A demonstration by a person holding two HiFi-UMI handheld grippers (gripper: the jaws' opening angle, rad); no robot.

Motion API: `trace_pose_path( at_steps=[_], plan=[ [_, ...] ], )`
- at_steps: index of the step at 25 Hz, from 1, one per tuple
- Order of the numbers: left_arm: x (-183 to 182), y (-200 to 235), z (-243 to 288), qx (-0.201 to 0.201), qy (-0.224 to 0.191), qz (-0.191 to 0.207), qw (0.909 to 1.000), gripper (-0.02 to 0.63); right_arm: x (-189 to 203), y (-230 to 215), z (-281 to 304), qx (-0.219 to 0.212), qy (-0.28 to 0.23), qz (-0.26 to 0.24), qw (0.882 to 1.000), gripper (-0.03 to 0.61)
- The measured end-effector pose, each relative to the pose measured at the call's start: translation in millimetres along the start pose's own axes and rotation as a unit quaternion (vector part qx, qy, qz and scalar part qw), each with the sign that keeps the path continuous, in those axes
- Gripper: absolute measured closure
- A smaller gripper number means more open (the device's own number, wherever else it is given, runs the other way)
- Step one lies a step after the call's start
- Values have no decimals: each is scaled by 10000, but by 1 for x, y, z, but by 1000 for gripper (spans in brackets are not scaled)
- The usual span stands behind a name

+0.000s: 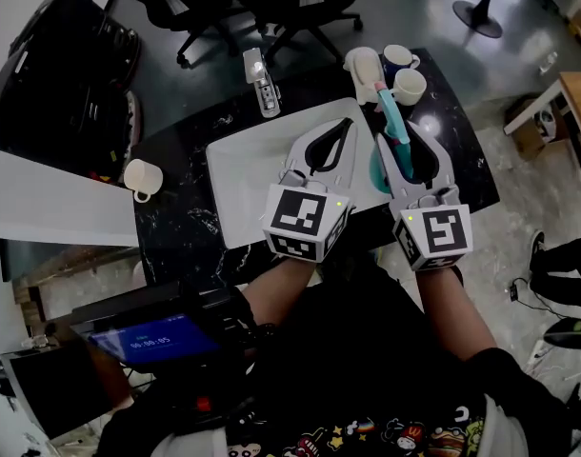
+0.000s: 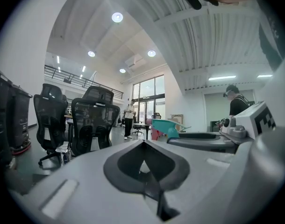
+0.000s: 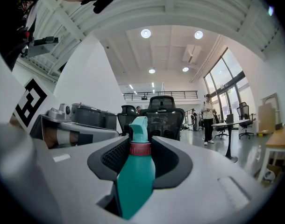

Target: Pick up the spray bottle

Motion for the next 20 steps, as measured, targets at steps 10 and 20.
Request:
trace_pose_path(
  at_steps=[10, 20],
  plan=[
    [-4, 2, -2, 0, -35, 35, 10000, 614, -11, 1, 4, -15, -52, -111, 9999, 410],
    [-2, 10, 2, -96, -79, 21, 9999, 614, -7, -10, 10, 64, -28, -139, 9999, 410]
  ],
)
Point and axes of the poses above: the fingertips, and each gripper's own axes: z forward along the fingers, y to its left, x out of its underside, the point moved 9 cm from there along -z, backward along the fingers, and after that the axes turned 15 degrees about -x, right-handed, at the moved point
